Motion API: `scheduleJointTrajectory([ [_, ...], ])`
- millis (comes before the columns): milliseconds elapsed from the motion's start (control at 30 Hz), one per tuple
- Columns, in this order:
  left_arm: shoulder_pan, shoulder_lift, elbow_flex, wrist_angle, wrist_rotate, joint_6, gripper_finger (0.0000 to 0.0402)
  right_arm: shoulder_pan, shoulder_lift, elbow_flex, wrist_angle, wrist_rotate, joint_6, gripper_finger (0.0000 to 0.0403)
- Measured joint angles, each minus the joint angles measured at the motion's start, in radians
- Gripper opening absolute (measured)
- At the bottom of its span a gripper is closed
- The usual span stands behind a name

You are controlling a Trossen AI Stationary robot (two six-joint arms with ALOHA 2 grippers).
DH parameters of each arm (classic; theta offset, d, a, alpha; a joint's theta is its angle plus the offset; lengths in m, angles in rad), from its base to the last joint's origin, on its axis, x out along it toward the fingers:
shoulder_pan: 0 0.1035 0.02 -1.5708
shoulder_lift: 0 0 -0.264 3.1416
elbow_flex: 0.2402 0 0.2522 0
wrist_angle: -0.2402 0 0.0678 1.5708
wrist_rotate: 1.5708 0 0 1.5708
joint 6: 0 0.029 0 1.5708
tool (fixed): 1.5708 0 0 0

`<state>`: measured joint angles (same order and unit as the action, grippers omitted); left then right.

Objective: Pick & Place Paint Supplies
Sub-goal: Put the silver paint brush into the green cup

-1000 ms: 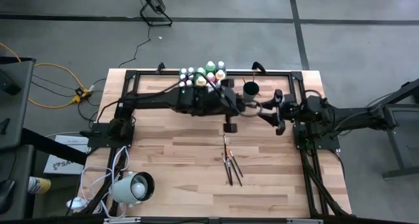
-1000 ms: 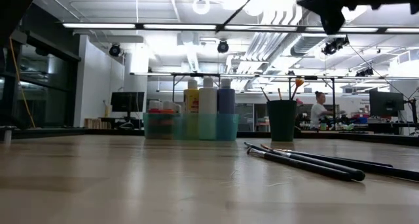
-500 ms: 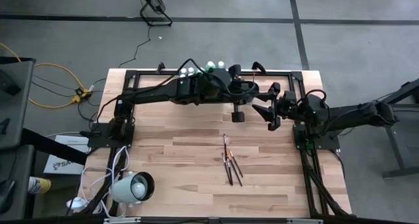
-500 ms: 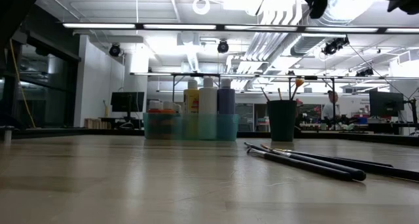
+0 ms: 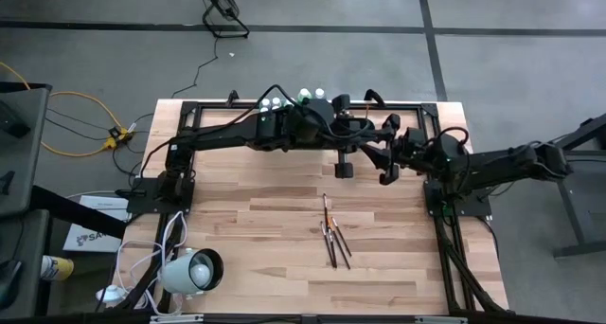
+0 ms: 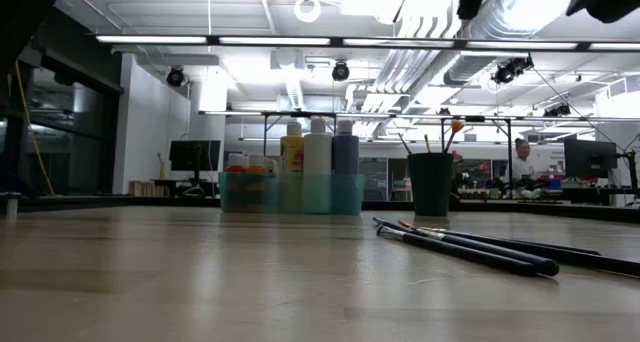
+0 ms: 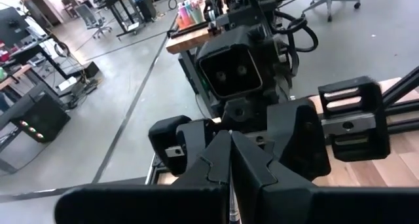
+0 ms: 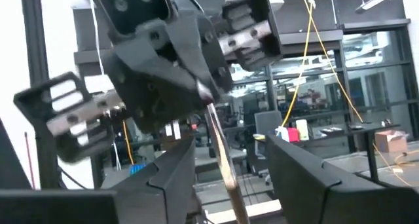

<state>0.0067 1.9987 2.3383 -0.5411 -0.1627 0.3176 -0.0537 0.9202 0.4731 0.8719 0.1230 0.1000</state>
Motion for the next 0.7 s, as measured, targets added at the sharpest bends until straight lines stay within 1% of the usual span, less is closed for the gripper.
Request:
scheduleJointTrajectory([
  [167,0.000,0.000,0.000,-0.001,0.000,0.000,0.0000,0.000,0.018,0.021,-0.008,-0.020,0.000,0.0142],
  [500,0.001,0.000,0.000,-0.009,0.012,-0.003,0.0000,0.000,-0.012,0.021,-0.065,-0.025,-0.001,0.0020],
  [700,0.001,0.001,0.000,-0.018,0.018,-0.008,0.0001,0.000,-0.030,0.021,-0.108,-0.022,0.003,0.0013],
])
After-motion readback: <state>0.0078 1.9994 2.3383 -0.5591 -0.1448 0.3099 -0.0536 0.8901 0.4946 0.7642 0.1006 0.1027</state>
